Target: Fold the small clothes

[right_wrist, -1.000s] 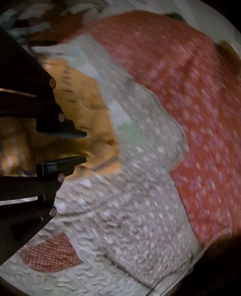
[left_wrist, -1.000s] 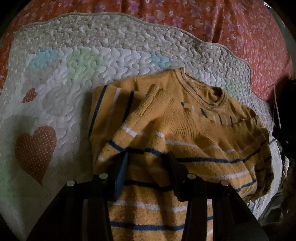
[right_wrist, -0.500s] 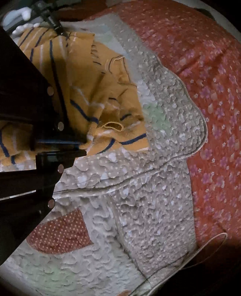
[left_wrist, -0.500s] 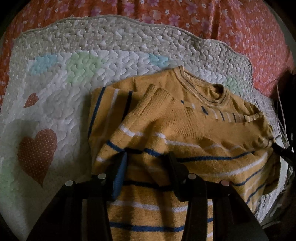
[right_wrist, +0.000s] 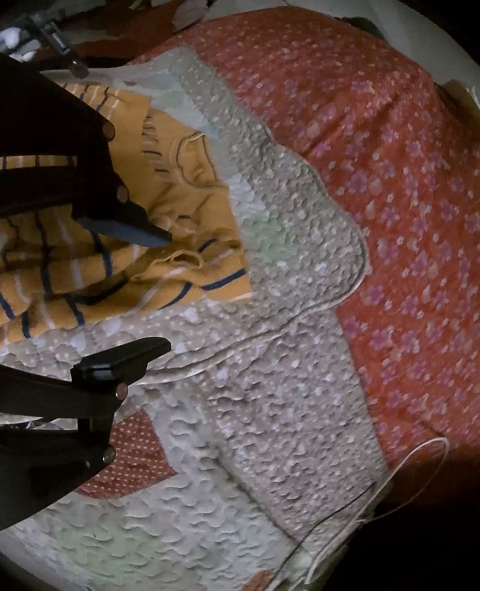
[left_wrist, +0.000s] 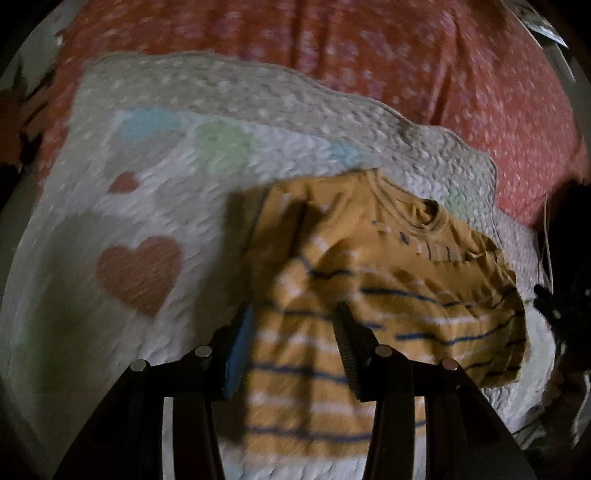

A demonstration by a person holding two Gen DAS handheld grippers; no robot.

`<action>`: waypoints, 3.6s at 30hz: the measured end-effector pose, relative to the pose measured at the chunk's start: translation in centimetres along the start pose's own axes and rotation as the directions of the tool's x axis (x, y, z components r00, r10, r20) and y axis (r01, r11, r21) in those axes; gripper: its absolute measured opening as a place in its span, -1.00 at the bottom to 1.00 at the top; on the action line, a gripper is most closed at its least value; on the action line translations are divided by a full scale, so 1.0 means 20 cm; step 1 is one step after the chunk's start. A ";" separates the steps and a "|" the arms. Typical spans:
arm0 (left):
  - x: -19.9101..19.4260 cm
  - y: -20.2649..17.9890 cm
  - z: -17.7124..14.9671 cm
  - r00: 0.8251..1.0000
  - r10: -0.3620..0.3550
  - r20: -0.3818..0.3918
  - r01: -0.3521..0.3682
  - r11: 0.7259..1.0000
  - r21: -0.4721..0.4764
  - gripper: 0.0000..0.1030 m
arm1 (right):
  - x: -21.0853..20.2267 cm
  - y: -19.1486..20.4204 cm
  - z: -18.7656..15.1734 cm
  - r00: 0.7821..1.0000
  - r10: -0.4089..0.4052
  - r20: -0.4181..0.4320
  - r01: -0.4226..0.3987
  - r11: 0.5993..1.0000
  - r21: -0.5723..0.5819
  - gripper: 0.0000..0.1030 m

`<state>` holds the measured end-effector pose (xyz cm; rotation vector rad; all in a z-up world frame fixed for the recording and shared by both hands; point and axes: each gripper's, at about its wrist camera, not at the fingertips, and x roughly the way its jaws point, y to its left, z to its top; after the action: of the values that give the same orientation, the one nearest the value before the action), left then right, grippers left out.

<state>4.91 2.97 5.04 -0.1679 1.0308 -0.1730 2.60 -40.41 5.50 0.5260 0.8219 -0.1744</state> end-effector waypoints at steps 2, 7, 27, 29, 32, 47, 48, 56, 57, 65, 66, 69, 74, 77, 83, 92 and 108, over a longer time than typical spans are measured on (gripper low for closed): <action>-0.04 0.02 -0.03 0.999 -0.031 -0.014 0.031 0.999 -0.026 -0.17 | 0.01 -0.02 -0.01 1.000 0.011 -0.008 -0.011 1.000 0.011 0.07; -0.11 -0.27 -0.09 0.986 -0.164 -0.024 0.166 0.982 0.087 -0.10 | 0.02 -0.09 0.06 0.996 0.089 -0.014 -0.088 0.993 0.077 0.07; 0.39 -1.62 -0.53 0.966 -0.182 -0.182 0.253 0.797 0.548 0.23 | 0.42 -0.10 0.28 0.901 0.331 -0.280 -0.337 0.941 0.027 0.19; 0.41 -1.63 -0.52 0.968 -0.179 -0.175 0.247 0.800 0.547 0.26 | 0.44 -0.08 0.28 0.897 0.324 -0.302 -0.340 0.941 0.001 0.19; 0.43 -1.66 -0.53 0.972 -0.174 -0.158 0.233 0.799 0.554 0.30 | 0.46 -0.07 0.27 0.893 0.320 -0.316 -0.344 0.939 -0.021 0.22; 0.51 -1.74 -0.54 0.992 -0.097 -0.083 0.127 0.786 0.605 -0.82 | 0.46 0.08 0.22 0.943 0.156 -0.294 -0.234 0.939 -0.251 -0.57; 0.50 -1.74 -0.53 0.994 -0.085 -0.069 0.109 0.784 0.611 -0.81 | 0.44 0.09 0.23 0.944 0.159 -0.289 -0.233 0.941 -0.244 -0.59; 0.39 -1.49 -0.32 0.962 -0.234 -0.143 0.273 0.869 0.414 -0.82 | 0.28 0.29 0.25 0.963 0.151 -0.224 -0.214 0.933 -0.288 -0.63; 0.36 -1.46 -0.30 0.958 -0.252 -0.140 0.287 0.874 0.392 -0.82 | 0.27 0.32 0.25 0.960 0.168 -0.223 -0.228 0.932 -0.281 -0.63; 0.19 -1.06 -0.18 0.942 -0.325 -0.090 0.337 0.914 0.226 -0.83 | 0.19 0.62 0.16 0.935 0.277 -0.222 -0.327 0.915 -0.236 -0.64; 0.16 -1.00 -0.18 0.942 -0.326 -0.082 0.336 0.919 0.208 -0.83 | 0.18 0.67 0.14 0.936 0.278 -0.216 -0.328 0.913 -0.244 -0.64; 0.12 -0.83 -0.14 0.941 -0.333 -0.067 0.339 0.928 0.154 -0.83 | 0.16 0.82 0.08 0.937 0.289 -0.198 -0.334 0.907 -0.257 -0.65; 0.00 -0.55 -0.13 0.938 -0.346 -0.032 0.347 0.933 0.090 -0.83 | 0.17 1.12 0.00 0.934 0.275 -0.227 -0.334 0.896 -0.293 -0.65; -0.07 -0.38 -0.12 0.935 -0.354 0.003 0.353 0.934 0.059 -0.83 | 0.19 1.31 -0.04 0.934 0.256 -0.251 -0.330 0.887 -0.323 -0.65; -0.17 -0.01 -0.07 0.928 -0.366 0.070 0.369 0.928 -0.055 -0.83 | 0.32 1.65 -0.17 0.932 0.192 -0.308 -0.306 0.872 -0.383 -0.65; -0.01 0.12 -0.16 0.917 -0.398 -0.009 0.393 0.910 -0.133 -0.82 | 0.48 1.82 -0.43 0.943 -0.177 -0.283 -0.048 0.767 -0.640 0.03; -0.22 -0.42 -0.35 0.945 -0.296 0.138 0.237 0.911 0.337 -0.82 | 0.53 1.87 -0.77 0.784 -0.558 -0.273 -0.111 0.307 -0.945 0.64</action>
<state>-3.88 -4.63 7.12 -0.0306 0.7768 -0.5608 12.67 0.12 3.32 -0.7751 1.4378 0.2363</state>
